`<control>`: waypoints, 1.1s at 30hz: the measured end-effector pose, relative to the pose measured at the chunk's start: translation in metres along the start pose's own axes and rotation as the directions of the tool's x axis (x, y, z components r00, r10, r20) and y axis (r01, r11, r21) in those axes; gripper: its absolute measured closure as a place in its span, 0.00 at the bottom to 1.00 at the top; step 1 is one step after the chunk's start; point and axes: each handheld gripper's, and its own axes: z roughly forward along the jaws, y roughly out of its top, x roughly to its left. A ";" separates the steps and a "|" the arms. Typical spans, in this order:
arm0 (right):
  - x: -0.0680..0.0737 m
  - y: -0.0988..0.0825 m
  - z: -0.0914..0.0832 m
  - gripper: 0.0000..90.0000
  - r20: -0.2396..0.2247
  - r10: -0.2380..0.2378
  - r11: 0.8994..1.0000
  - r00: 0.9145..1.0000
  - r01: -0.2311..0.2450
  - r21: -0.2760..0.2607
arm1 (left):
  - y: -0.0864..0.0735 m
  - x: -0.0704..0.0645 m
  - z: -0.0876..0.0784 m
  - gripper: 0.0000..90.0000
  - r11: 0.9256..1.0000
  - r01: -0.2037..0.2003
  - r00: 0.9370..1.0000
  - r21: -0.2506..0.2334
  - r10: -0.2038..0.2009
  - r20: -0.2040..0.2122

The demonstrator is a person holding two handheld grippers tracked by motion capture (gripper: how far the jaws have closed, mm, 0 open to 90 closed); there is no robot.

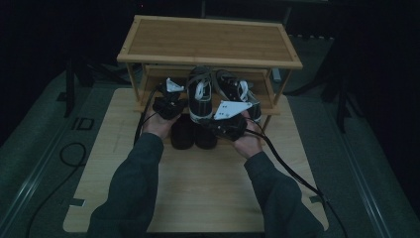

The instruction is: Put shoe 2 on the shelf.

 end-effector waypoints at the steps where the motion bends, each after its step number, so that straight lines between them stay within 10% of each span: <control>1: 0.000 0.000 0.000 1.00 0.003 0.001 1.000 1.000 -0.001 -0.001 | 0.000 0.000 0.000 1.00 1.000 0.002 1.000 0.000 -0.002 0.001; 33: 0.000 -0.002 0.011 1.00 0.062 0.024 1.000 0.998 -0.024 -0.006 | -0.002 0.009 -0.008 1.00 0.999 0.027 0.999 0.027 -0.026 -0.023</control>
